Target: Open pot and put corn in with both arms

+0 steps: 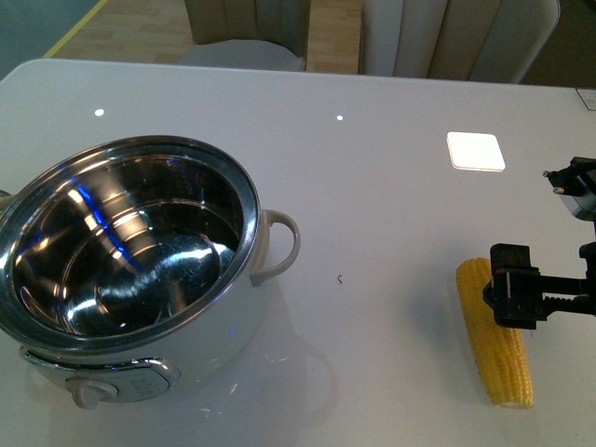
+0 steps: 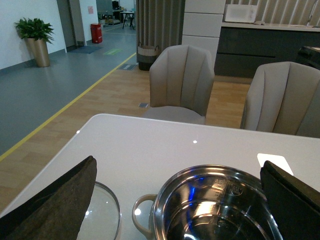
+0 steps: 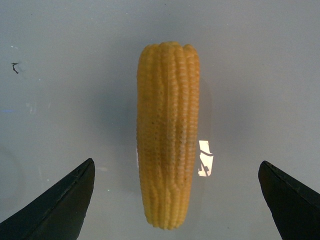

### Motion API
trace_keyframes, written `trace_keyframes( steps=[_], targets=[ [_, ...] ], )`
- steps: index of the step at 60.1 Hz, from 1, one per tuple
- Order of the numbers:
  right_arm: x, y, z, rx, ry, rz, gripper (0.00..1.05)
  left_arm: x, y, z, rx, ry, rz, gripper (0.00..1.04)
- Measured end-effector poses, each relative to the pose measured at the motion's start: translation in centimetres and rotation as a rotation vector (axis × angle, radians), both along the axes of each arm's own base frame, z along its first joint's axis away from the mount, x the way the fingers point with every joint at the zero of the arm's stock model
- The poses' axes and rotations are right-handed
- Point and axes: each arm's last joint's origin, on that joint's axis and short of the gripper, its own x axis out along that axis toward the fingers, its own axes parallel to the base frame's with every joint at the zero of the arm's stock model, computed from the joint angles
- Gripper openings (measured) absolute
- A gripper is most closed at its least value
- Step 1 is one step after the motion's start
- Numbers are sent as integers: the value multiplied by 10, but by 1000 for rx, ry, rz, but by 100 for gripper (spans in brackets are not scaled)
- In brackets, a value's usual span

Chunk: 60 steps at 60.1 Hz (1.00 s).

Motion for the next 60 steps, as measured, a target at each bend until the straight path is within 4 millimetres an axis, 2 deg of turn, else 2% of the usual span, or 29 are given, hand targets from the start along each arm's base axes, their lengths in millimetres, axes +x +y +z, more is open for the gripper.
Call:
trace_keyframes(
  steps=[18, 29, 43, 52, 56, 60],
  targets=[
    [19, 5, -29, -53, 65, 19, 96, 0, 0, 0, 0, 0, 0, 98],
    [21, 11, -45, -116, 108, 60, 96, 0, 0, 0, 0, 0, 0, 98],
    [20, 17, -61, -114, 170, 95, 96, 0, 0, 0, 0, 0, 0, 98],
    [18, 17, -67, -110, 203, 97, 75, 0, 0, 0, 0, 0, 0, 98],
    [17, 17, -68, -102, 217, 95, 59, 0, 0, 0, 0, 0, 0, 98],
    [17, 17, -68, -97, 220, 93, 51, 0, 0, 0, 0, 0, 0, 98]
  ],
)
